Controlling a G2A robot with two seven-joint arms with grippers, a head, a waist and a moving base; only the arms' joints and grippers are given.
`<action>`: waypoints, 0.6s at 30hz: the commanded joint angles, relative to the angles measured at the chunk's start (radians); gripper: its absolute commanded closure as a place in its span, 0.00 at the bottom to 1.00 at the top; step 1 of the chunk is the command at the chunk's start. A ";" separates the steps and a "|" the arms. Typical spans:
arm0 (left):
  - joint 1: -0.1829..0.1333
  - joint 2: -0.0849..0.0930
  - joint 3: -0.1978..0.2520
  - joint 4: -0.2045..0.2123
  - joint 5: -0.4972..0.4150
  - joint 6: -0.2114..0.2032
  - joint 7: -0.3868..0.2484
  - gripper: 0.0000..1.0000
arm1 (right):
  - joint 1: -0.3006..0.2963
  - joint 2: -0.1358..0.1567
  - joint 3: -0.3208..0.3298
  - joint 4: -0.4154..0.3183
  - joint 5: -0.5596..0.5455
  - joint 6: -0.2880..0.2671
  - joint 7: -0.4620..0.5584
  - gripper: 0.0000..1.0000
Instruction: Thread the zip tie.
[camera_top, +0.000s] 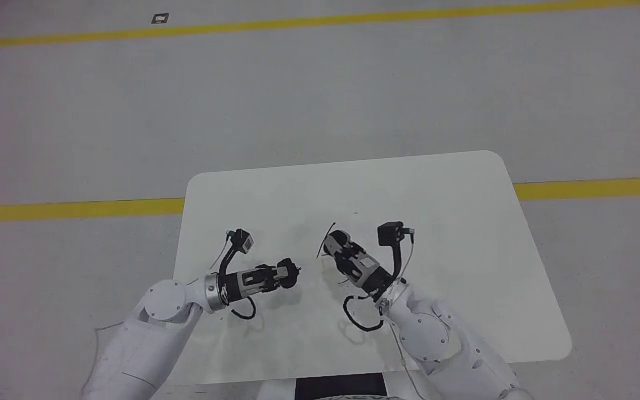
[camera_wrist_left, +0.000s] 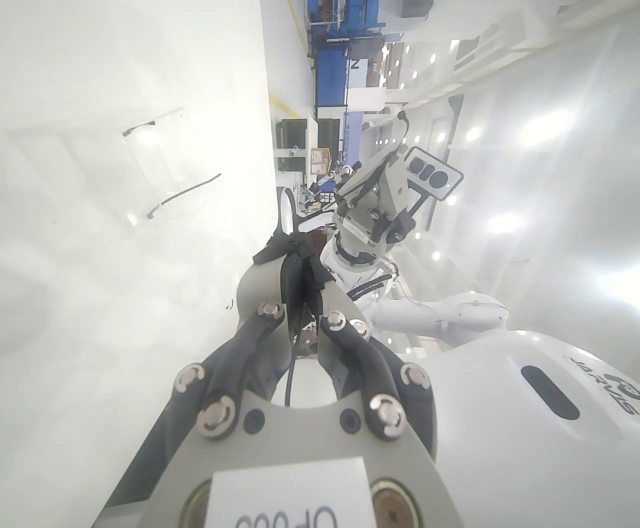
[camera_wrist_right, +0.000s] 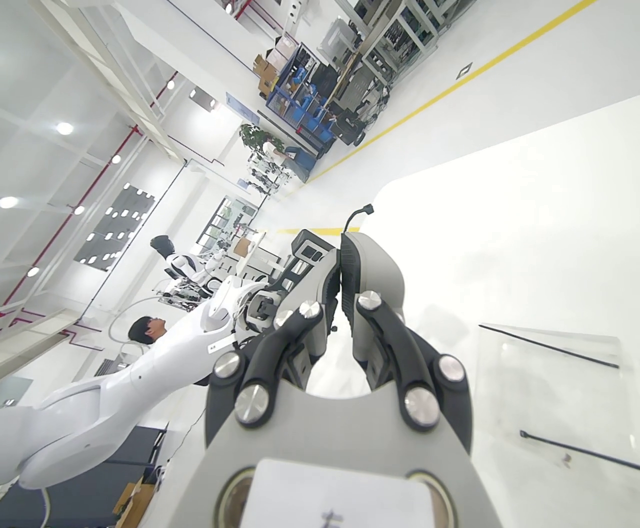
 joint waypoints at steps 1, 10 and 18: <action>0.000 0.000 0.000 0.000 0.000 0.000 0.000 1.00 | 0.000 0.000 0.000 0.000 0.000 0.000 0.000 1.00; 0.002 -0.004 0.035 -0.003 0.001 0.009 0.065 1.00 | -0.006 -0.009 -0.043 0.000 -0.020 -0.006 -0.045 1.00; -0.008 -0.005 0.050 0.001 -0.017 0.017 0.086 1.00 | -0.001 -0.013 -0.058 0.021 -0.025 -0.014 -0.055 1.00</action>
